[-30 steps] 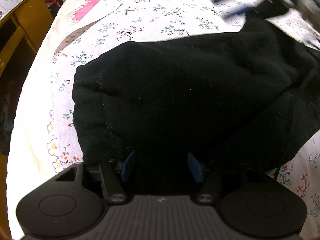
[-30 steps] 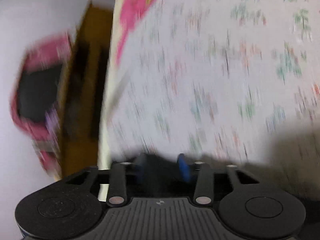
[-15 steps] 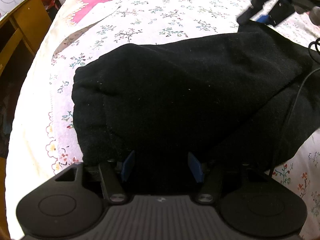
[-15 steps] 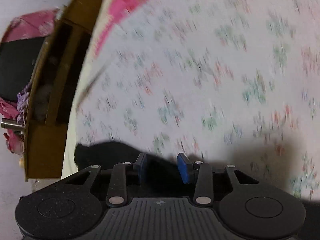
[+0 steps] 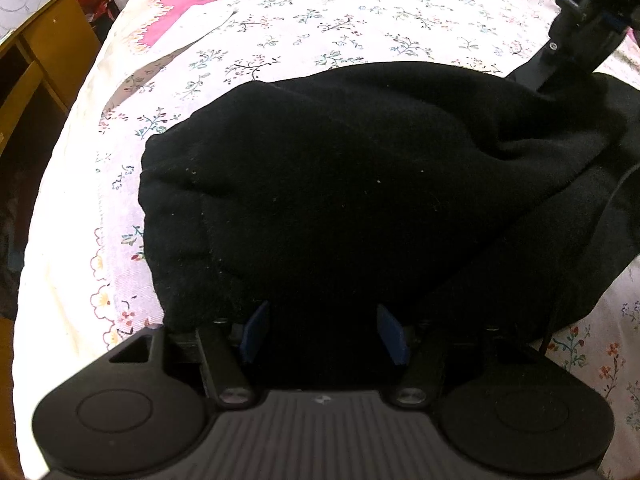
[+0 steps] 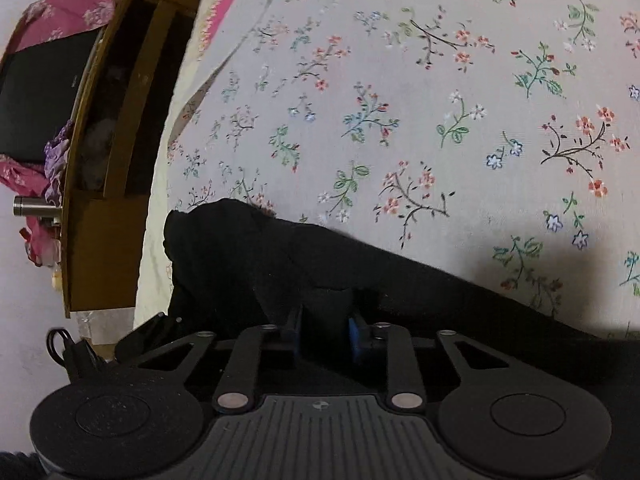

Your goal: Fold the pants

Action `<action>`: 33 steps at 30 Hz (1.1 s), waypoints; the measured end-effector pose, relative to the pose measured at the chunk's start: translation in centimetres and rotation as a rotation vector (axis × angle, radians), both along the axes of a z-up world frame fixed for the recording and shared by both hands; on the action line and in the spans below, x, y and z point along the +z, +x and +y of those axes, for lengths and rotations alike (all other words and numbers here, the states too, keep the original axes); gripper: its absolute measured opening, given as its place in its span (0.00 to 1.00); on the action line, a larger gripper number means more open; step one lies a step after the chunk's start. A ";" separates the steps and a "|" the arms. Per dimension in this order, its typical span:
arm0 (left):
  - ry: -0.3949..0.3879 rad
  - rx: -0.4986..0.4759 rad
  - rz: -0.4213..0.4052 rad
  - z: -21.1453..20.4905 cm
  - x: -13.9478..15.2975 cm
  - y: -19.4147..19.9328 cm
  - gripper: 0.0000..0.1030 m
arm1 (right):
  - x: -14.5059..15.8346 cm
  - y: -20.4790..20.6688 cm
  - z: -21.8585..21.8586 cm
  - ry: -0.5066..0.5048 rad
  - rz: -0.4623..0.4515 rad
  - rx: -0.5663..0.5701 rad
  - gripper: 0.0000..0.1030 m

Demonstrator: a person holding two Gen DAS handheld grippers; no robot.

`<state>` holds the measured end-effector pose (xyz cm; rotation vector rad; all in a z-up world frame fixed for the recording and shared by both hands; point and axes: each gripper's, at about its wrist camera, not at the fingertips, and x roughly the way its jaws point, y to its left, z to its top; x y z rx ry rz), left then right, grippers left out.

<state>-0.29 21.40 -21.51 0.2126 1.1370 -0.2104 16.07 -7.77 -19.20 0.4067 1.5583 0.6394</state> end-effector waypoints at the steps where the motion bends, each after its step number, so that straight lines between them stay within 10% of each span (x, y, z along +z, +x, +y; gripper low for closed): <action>1: -0.001 -0.003 0.001 0.0 0.0 0.0 0.68 | 0.1 -0.1 0.1 0.008 -0.008 -0.021 0.06; 11: 0.006 -0.015 0.001 -0.1 0.1 0.0 0.68 | -1.1 3.8 -4.0 0.348 -0.072 -0.512 0.00; 16: 0.005 -0.016 0.000 0.0 0.2 -0.1 0.68 | 2.5 4.8 -1.9 0.176 -0.254 -0.307 0.00; 22: 0.006 -0.023 -0.013 -0.1 0.3 -0.4 0.68 | 3.4 3.3 -1.6 0.032 -0.265 -0.182 0.00; 26: 0.004 -0.026 -0.008 0.0 0.2 -0.3 0.69 | 4.1 0.5 0.6 0.191 -0.307 -0.079 0.00; 31: 0.001 -0.030 -0.010 0.1 0.4 -0.3 0.69 | -4.9 1.4 -4.2 -0.052 -0.133 -0.284 0.00; 33: 0.005 -0.030 -0.013 0.0 0.4 -0.4 0.69 | -6.5 1.7 -7.9 0.031 -0.093 -0.434 0.00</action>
